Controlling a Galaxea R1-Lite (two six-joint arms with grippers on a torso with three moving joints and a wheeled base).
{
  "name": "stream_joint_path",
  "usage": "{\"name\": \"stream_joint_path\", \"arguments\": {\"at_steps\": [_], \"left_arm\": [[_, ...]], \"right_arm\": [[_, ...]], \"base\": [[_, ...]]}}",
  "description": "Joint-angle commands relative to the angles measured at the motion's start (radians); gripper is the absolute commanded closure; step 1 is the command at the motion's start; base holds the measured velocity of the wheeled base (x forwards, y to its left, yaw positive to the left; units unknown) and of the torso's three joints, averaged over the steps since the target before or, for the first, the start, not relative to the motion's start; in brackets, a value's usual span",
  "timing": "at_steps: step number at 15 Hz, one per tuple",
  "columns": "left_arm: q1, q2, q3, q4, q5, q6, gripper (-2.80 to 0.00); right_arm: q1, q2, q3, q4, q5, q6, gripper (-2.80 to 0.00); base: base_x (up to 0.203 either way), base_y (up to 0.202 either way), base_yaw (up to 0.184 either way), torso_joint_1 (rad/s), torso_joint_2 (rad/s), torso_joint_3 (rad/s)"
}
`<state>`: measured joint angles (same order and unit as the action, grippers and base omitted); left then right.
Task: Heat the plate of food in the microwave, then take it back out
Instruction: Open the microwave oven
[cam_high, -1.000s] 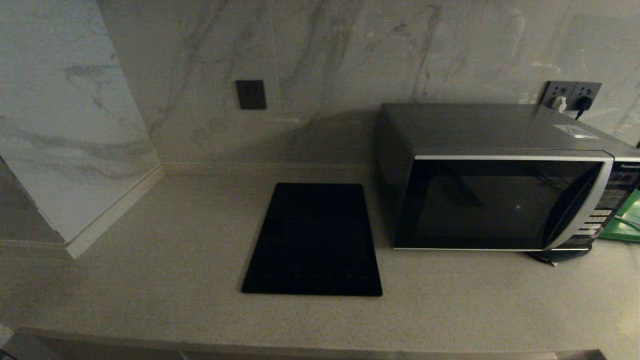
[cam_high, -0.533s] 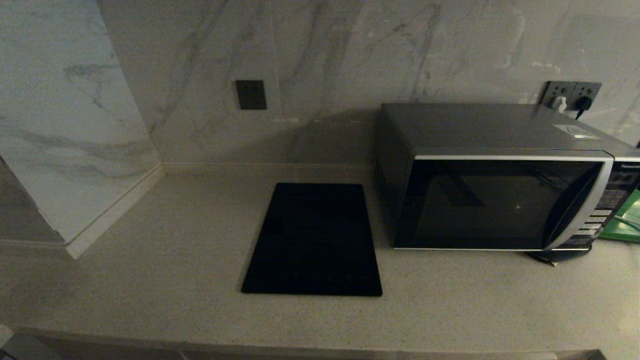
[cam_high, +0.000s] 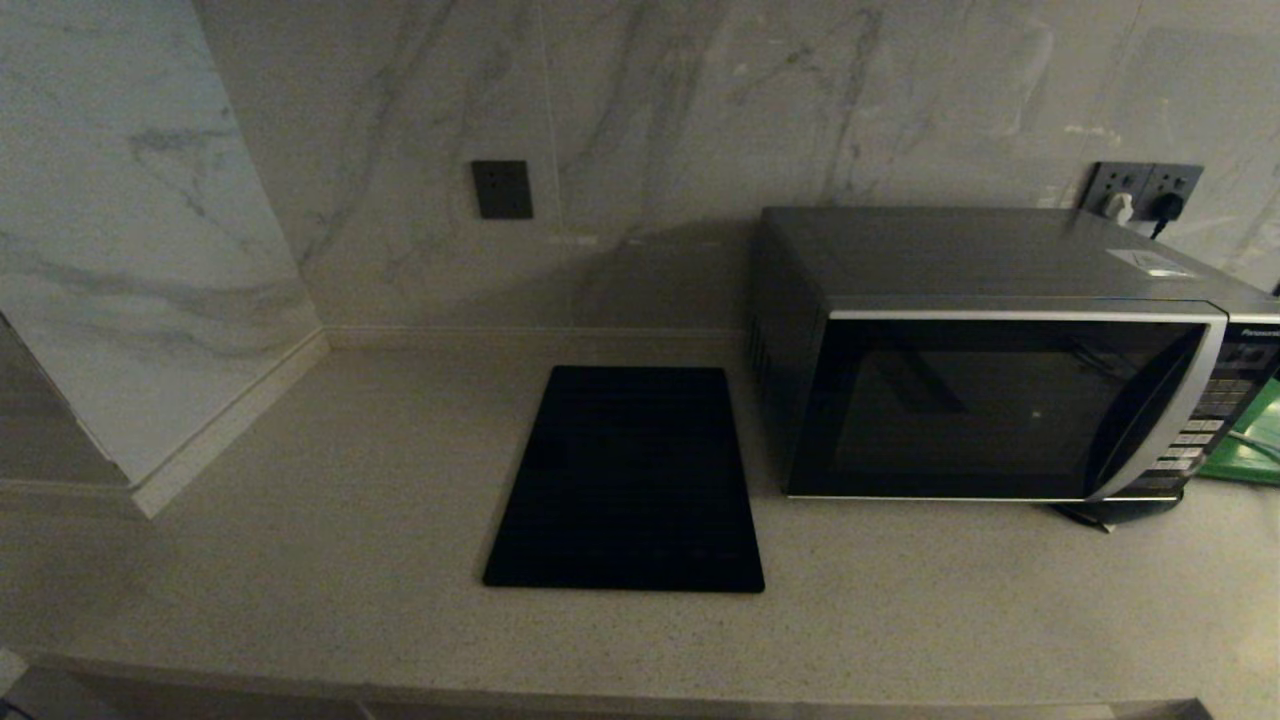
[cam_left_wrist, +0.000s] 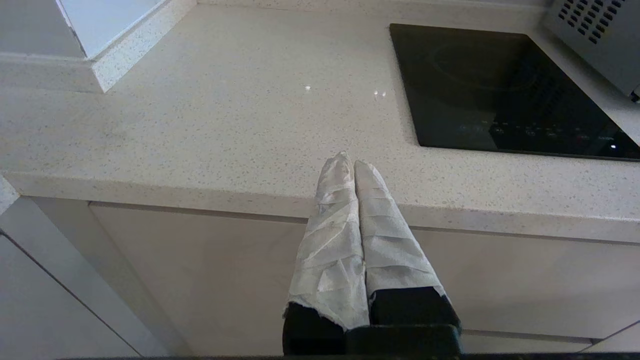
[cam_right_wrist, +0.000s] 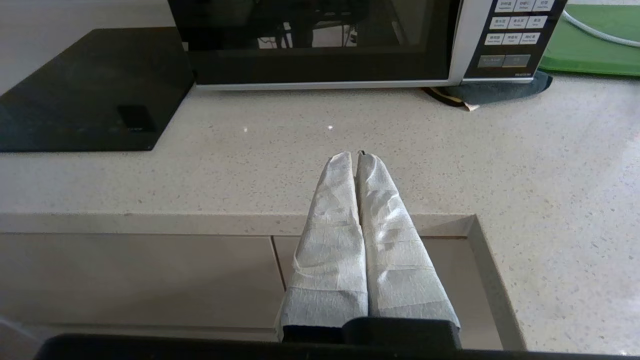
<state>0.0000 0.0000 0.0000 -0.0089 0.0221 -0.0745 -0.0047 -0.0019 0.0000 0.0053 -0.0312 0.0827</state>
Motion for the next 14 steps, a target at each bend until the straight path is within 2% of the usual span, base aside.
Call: {"name": "stream_joint_path", "arguments": {"at_steps": [1, 3, 7, 9, 14], "left_arm": [[0.0, 0.001, 0.0, 0.0, 0.001, -0.001, 0.0], [0.0, 0.0, 0.0, 0.0, 0.001, -0.001, 0.0], [0.0, 0.0, 0.0, 0.0, 0.001, -0.001, 0.0], [0.0, 0.001, 0.0, 0.0, 0.001, -0.001, 0.0], [0.0, 0.001, 0.0, 0.0, 0.001, -0.001, 0.0]], "right_arm": [[0.0, 0.002, 0.002, 0.001, 0.001, -0.017, 0.0], [0.0, 0.002, 0.001, -0.001, -0.003, -0.022, 0.0], [0.0, 0.003, -0.028, 0.021, -0.02, 0.031, 0.0], [0.001, 0.052, -0.181, 0.084, -0.043, 0.061, 0.0], [0.015, 0.425, -0.604, 0.17, -0.133, 0.223, 0.0]], "base": [[0.0, 0.0, 0.0, 0.0, 0.0, 0.0], [0.0, 0.0, 0.0, 0.0, 0.0, 0.0], [0.0, 0.0, 0.0, 0.0, 0.0, 0.0], [0.0, 0.0, 0.0, 0.0, 0.0, 0.0], [0.0, 0.0, 0.0, 0.0, 0.0, 0.0]]}}
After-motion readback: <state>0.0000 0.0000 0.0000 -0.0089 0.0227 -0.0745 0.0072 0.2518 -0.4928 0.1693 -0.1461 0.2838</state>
